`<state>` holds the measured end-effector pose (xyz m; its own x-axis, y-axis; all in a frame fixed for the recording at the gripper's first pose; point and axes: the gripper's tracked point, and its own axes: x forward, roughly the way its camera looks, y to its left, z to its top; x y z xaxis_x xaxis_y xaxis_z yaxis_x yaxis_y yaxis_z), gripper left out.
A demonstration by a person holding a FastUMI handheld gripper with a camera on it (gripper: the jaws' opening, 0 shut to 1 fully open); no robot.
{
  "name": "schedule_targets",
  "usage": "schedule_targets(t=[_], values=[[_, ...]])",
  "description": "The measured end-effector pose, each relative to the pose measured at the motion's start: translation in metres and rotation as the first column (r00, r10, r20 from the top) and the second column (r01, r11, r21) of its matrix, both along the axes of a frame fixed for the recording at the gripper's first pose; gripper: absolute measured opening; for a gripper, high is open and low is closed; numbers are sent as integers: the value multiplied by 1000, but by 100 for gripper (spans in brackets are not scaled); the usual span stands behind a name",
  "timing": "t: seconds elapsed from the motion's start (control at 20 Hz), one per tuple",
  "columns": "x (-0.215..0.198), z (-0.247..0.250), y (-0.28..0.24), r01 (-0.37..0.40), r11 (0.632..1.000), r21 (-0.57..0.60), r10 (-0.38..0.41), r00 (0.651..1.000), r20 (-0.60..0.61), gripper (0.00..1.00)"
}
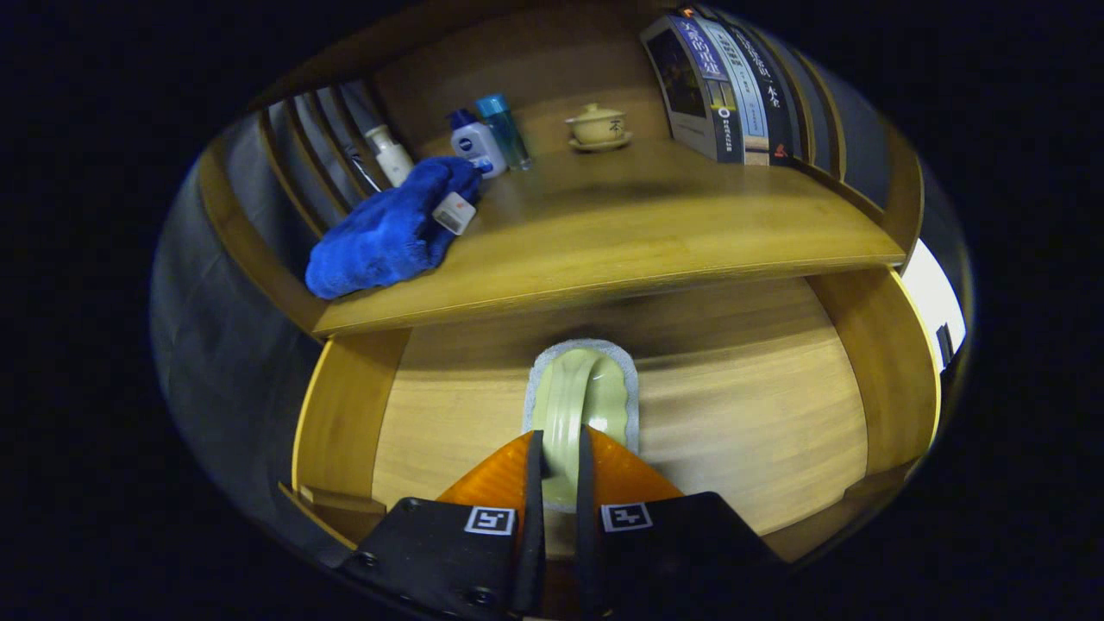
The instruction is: Pull open the drawer, take out the items inside it, and place them on the countertop above the cabinet.
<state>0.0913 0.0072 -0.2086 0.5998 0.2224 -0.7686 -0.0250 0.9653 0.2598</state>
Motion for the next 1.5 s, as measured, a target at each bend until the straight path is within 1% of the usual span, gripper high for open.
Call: schedule_targets(t=[0.25,0.45,0.55,0.65,0.8,0.95,1.05,1.15,1.25,1.35,1.5], values=[[-26,44,1,-39,999,1,39,992,117,23],[-39,97,6,-76,997,-6,75,968,239,23],[-29,128,6,-77,997,-13,77,947,313,23],[-9,154,0,-58,997,-49,72,922,380,23],[27,179,2,-33,998,-54,53,904,425,23],[73,184,-2,3,997,-80,32,904,427,23],[96,176,-4,20,996,-90,17,919,394,22],[119,161,-2,31,997,-71,-6,942,335,23],[135,146,-5,38,996,-77,-17,964,267,23],[147,126,-12,54,992,-111,-31,979,203,23],[153,104,-11,55,992,-115,-40,990,134,23]])
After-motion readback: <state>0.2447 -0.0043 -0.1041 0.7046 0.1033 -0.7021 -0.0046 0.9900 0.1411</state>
